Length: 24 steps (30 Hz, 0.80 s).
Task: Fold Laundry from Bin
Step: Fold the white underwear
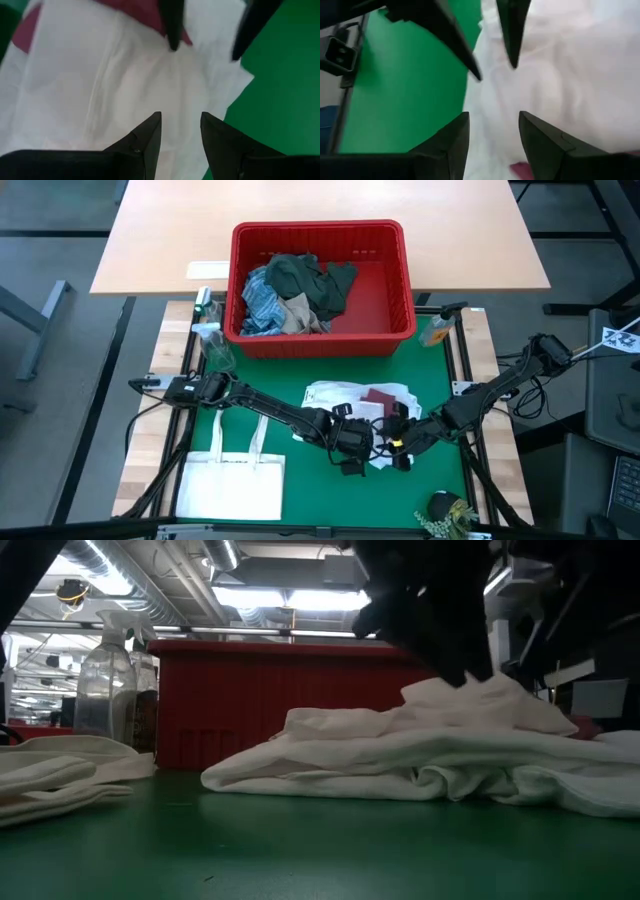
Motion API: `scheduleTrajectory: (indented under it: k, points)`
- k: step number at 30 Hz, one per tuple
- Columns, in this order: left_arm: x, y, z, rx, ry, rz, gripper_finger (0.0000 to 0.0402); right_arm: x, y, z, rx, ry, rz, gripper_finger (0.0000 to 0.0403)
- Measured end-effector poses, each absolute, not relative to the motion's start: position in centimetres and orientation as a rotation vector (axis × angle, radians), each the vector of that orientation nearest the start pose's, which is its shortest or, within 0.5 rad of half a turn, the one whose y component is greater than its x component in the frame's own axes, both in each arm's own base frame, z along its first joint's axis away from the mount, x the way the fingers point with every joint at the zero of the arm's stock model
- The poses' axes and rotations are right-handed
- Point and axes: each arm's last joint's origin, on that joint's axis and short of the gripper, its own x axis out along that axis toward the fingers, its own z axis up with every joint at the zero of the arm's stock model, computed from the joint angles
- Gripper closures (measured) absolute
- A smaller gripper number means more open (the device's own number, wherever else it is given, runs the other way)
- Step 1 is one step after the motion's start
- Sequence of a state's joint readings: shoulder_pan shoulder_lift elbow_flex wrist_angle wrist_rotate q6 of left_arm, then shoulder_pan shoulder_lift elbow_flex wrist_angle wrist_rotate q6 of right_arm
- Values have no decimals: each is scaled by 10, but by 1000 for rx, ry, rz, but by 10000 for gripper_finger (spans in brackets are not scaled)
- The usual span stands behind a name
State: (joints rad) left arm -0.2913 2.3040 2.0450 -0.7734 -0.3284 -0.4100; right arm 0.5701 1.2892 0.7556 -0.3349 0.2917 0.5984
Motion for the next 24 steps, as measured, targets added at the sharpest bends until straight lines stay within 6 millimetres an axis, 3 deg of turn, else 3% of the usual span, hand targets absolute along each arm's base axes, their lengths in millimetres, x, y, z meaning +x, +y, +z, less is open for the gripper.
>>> scheduleTrajectory:
  k: [5, 12, 19, 24]
  points:
    - [482, -127, 217, -66, 939, 252, 269, 214, 123, 212, 103, 808, -79, 233]
    - [488, -102, 217, -81, 932, 315, 269, 209, 115, 209, -24, 801, -242, 233]
    - [493, -72, 210, -110, 928, 374, 269, 208, 114, 208, -39, 802, -259, 233]
    - [492, -61, 201, -114, 958, 392, 269, 208, 114, 206, -48, 813, -262, 233]
